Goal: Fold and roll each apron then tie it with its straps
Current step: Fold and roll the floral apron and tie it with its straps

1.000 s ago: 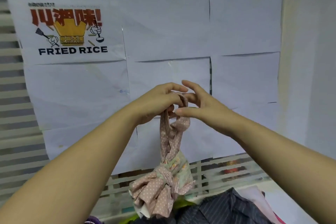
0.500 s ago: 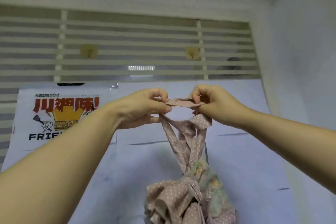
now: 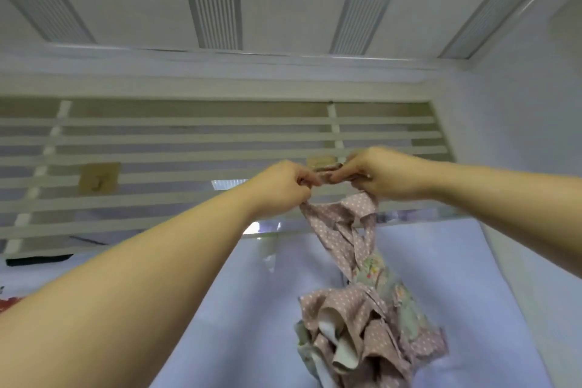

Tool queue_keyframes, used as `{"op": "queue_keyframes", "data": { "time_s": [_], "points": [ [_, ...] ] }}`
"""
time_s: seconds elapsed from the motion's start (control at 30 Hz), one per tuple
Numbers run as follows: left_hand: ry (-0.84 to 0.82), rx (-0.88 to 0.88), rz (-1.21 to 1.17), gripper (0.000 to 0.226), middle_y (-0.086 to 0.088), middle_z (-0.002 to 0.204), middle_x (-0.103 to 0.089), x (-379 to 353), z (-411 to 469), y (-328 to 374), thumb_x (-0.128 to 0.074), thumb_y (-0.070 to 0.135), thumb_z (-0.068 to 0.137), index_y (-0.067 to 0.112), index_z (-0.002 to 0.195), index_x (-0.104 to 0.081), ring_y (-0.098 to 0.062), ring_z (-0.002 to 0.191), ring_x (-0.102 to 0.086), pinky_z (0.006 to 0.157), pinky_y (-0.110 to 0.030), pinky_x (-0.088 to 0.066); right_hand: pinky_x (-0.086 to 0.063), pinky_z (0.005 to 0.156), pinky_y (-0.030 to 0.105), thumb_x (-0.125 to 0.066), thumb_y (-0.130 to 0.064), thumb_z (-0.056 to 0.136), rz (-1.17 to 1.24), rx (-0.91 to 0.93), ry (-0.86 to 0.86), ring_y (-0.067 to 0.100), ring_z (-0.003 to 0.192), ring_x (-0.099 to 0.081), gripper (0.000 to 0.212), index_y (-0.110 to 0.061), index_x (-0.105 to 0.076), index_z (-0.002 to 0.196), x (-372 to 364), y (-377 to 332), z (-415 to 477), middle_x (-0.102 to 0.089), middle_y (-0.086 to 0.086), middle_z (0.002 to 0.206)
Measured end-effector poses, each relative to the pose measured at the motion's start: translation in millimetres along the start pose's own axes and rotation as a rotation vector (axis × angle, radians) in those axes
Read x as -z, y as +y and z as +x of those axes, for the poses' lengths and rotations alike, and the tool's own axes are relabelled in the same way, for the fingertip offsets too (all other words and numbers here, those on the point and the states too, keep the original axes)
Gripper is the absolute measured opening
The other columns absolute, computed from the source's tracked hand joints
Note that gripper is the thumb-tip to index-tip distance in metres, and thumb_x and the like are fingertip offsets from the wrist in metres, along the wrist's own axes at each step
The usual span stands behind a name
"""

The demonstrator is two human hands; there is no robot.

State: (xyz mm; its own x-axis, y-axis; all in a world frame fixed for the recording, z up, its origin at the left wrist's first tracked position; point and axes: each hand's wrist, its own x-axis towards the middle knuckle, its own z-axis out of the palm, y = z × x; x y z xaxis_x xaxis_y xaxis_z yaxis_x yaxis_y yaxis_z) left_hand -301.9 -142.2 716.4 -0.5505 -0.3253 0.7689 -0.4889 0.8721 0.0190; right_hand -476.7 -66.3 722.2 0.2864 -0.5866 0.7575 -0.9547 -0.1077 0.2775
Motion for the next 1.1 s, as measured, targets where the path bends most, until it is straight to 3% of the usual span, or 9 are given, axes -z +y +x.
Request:
{"op": "queue_keyframes", "data": {
  "time_s": [0.1,0.23,0.3,0.47,0.6,0.77,0.9,1.0,1.1],
  "points": [
    [0.045,0.011,0.042,0.039,-0.01,0.112,-0.064,-15,27,-3,-0.048,0.001,0.089,0.011,0.125,-0.059,-0.021,0.095,-0.057,0.069,-0.022,-0.038,-0.042,0.084,0.03,-0.05,0.003,0.088,-0.067,-0.068,0.008,0.027,0.108,-0.057,0.049,-0.018,-0.057,0.131,-11,13,28,-0.061,0.008,0.125],
    [0.073,0.063,0.151,0.03,-0.016,0.11,-0.067,-41,58,-14,-0.049,0.002,0.09,0.005,0.117,-0.063,-0.03,0.101,-0.062,0.081,-0.034,-0.048,-0.047,0.08,0.033,-0.052,0.003,0.085,-0.119,-0.181,-0.039,0.027,0.104,-0.058,0.048,-0.014,-0.053,0.13,-40,24,54,-0.06,0.012,0.123],
    [0.106,0.072,0.214,0.031,-0.017,0.113,-0.066,-50,69,-21,-0.05,0.004,0.09,0.005,0.118,-0.063,-0.033,0.105,-0.061,0.086,-0.035,-0.048,-0.046,0.08,0.033,-0.052,0.005,0.083,-0.09,-0.2,0.004,0.029,0.107,-0.057,0.048,-0.011,-0.053,0.129,-51,27,63,-0.059,0.013,0.123],
    [0.268,-0.029,0.265,0.043,-0.016,0.115,-0.05,-55,83,-32,-0.049,0.001,0.09,0.012,0.131,-0.054,-0.037,0.1,-0.056,0.076,-0.031,-0.038,-0.045,0.089,0.034,-0.05,-0.004,0.09,0.0,-0.124,0.217,0.032,0.113,-0.055,0.041,-0.013,-0.056,0.13,-52,30,69,-0.059,0.012,0.124],
    [0.237,-0.076,0.338,0.035,-0.009,0.105,-0.04,-62,85,-37,-0.049,0.003,0.091,0.01,0.124,-0.055,-0.032,0.094,-0.053,0.078,-0.033,-0.04,-0.037,0.077,0.026,-0.048,0.0,0.091,-0.076,-0.096,0.197,0.031,0.11,-0.056,0.042,-0.017,-0.059,0.128,-57,36,65,-0.061,0.014,0.118],
    [0.21,-0.101,0.31,0.029,-0.012,0.114,-0.045,-86,63,-41,-0.046,0.005,0.093,0.009,0.12,-0.057,-0.032,0.097,-0.055,0.086,-0.036,-0.046,-0.031,0.069,0.031,-0.051,-0.015,0.092,-0.056,-0.124,0.165,0.031,0.096,-0.053,0.023,-0.01,-0.063,0.112,-80,38,44,-0.049,0.012,0.101],
    [0.13,-0.046,0.32,0.028,-0.013,0.122,-0.047,-85,45,-35,-0.044,0.013,0.094,0.009,0.118,-0.059,-0.035,0.105,-0.054,0.092,-0.043,-0.045,-0.038,0.085,0.032,-0.048,-0.02,0.095,0.011,-0.161,0.139,0.031,0.108,-0.05,0.036,-0.01,-0.053,0.129,-85,28,29,-0.049,0.012,0.115],
    [0.052,-0.005,0.291,0.016,-0.014,0.12,-0.051,-74,25,-24,-0.047,0.016,0.09,0.012,0.095,-0.062,-0.036,0.115,-0.05,0.095,-0.044,-0.043,-0.032,0.098,0.028,-0.044,-0.019,0.098,0.042,-0.166,0.126,0.03,0.125,-0.042,0.043,-0.008,-0.045,0.139,-78,14,16,-0.045,0.017,0.138],
    [0.051,-0.002,0.165,0.029,-0.008,0.132,-0.047,-67,-9,-12,-0.051,0.017,0.089,0.017,0.114,-0.065,-0.03,0.122,-0.048,0.101,-0.041,-0.041,-0.035,0.101,0.034,-0.049,-0.023,0.096,0.055,-0.132,0.222,0.028,0.125,-0.043,0.036,-0.014,-0.057,0.13,-73,-8,-6,-0.049,0.013,0.136]
  ]
}}
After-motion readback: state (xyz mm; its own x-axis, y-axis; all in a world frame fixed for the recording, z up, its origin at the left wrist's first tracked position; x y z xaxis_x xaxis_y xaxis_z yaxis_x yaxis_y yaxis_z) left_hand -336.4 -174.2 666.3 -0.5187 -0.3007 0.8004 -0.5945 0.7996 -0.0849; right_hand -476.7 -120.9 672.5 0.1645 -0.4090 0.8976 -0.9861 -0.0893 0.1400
